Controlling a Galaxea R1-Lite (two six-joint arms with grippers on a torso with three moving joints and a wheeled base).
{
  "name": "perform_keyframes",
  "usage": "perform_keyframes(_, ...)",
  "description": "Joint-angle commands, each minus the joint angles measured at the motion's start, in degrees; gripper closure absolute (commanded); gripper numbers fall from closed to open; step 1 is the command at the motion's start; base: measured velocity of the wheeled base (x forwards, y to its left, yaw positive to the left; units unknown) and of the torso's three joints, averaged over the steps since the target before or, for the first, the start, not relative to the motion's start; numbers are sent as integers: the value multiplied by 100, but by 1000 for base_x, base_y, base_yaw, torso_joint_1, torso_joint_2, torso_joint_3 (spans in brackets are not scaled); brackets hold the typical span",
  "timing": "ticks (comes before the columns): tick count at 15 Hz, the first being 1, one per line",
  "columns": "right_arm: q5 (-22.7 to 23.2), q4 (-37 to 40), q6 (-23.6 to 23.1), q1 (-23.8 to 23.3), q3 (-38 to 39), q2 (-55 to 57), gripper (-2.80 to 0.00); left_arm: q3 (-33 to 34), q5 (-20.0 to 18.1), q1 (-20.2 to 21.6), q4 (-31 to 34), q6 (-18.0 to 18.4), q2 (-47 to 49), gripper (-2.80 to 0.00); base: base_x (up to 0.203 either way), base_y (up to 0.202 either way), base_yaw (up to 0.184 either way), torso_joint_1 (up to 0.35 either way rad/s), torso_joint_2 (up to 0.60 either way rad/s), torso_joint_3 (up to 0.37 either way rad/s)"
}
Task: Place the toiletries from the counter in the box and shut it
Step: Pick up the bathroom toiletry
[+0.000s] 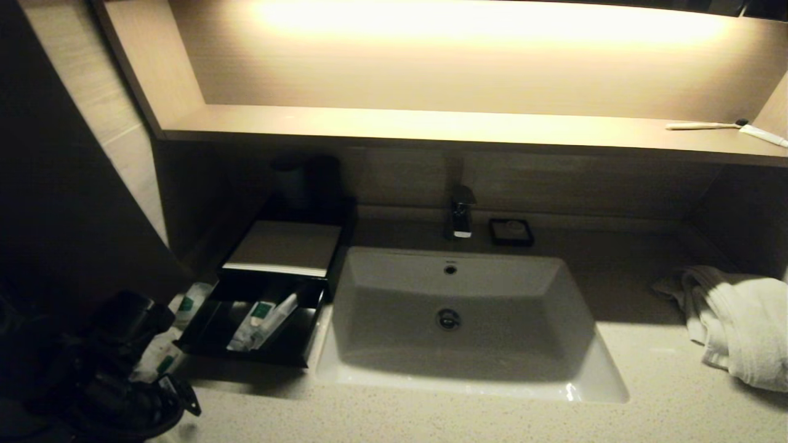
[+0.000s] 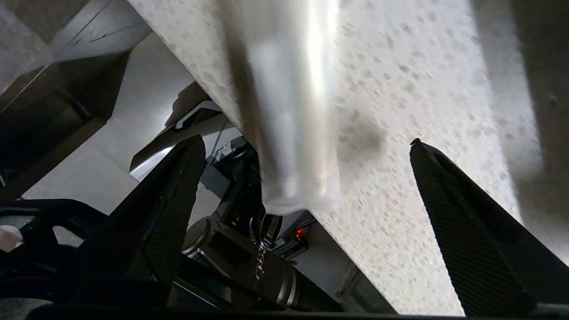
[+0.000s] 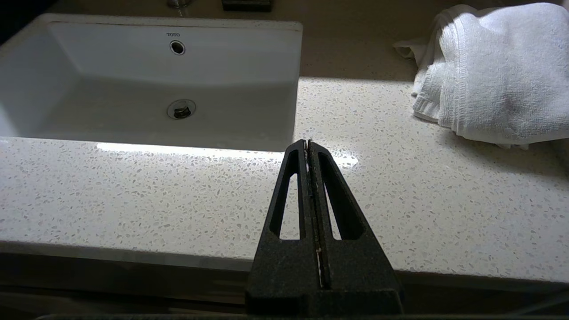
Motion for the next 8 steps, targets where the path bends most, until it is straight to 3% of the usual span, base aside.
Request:
perform_keyframes(1, 2, -1, 1, 0, 0, 0, 0, -9, -1, 60, 11, -39, 81, -280, 0, 0, 0, 0, 0, 0)
perform_keyframes(8, 2, -1, 1, 0, 0, 0, 0, 8, -1, 131, -147, -154, 169, -280, 0, 0, 0, 0, 0, 0)
